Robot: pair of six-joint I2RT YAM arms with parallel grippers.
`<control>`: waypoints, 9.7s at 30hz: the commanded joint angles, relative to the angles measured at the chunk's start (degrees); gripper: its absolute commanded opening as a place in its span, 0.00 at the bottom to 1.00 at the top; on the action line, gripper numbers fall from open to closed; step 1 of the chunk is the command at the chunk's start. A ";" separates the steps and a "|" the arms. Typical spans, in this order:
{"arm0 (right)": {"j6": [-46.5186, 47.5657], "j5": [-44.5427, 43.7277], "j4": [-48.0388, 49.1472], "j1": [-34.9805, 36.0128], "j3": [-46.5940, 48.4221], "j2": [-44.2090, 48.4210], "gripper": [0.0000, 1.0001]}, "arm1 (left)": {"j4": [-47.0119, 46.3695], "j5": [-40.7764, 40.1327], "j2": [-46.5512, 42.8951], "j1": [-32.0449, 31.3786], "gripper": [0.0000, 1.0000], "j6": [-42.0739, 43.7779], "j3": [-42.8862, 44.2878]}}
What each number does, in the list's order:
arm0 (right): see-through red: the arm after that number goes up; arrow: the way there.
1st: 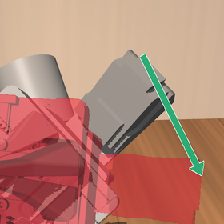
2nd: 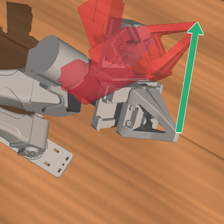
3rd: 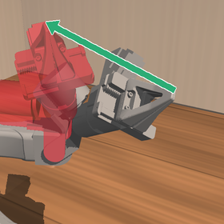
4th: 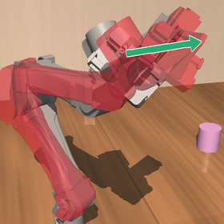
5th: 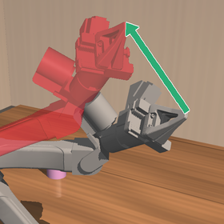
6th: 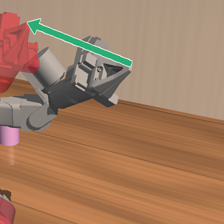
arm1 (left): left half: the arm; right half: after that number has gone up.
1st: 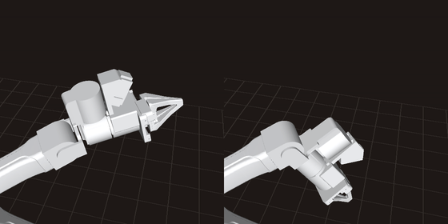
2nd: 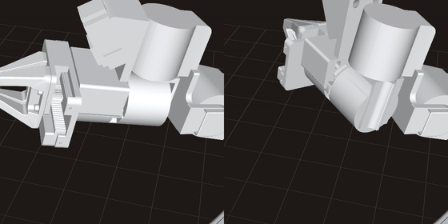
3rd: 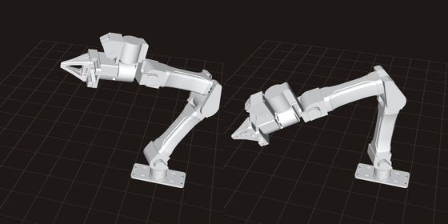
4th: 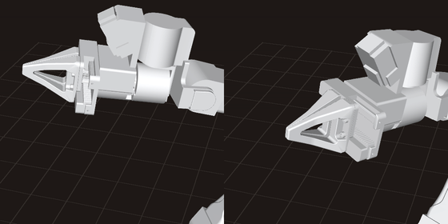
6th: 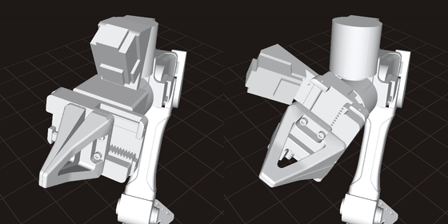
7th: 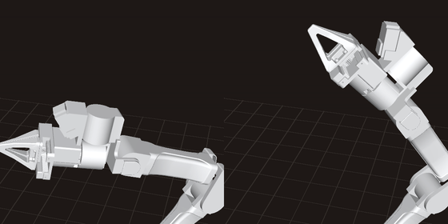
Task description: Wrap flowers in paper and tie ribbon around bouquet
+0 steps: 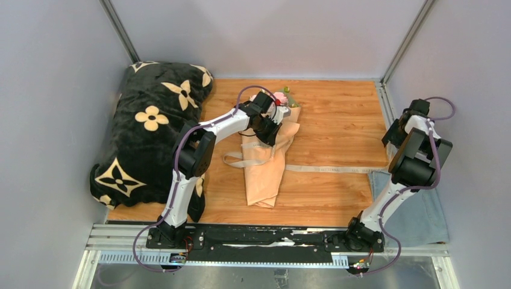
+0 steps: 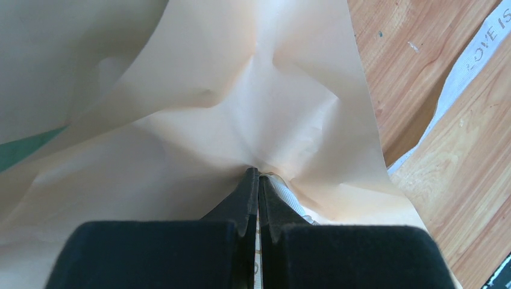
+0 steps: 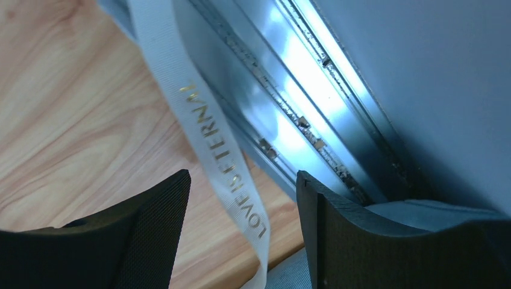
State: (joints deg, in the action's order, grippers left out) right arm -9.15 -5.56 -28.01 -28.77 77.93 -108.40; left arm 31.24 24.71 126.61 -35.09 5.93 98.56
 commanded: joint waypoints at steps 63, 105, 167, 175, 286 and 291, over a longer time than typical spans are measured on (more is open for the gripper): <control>-23.61 48.82 47.24 52.97 -0.94 -10.79 0.00 | 15.71 5.45 -20.85 9.14 0.00 14.31 -1.17; -18.80 52.91 30.32 49.07 2.54 -13.42 0.21 | 22.64 -7.04 -16.41 3.58 0.95 59.66 11.19; -2.46 53.02 15.06 47.93 4.23 -15.00 0.19 | 31.68 -29.00 -22.98 -8.30 0.00 42.97 7.38; 1.78 56.49 11.71 47.93 6.64 -13.54 0.19 | 31.26 -33.92 -20.19 -7.33 0.00 36.63 10.36; -36.96 17.27 58.21 58.04 -29.03 2.86 0.15 | -9.18 -18.37 -7.72 -1.30 0.00 12.80 -6.65; -35.62 16.78 57.33 57.74 -30.16 3.75 0.00 | -4.80 -16.68 -8.35 -1.34 0.14 14.03 -3.33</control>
State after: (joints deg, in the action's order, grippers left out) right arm -45.87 12.88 31.70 29.76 47.51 -104.90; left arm 23.07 5.87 119.00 -36.49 19.00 92.14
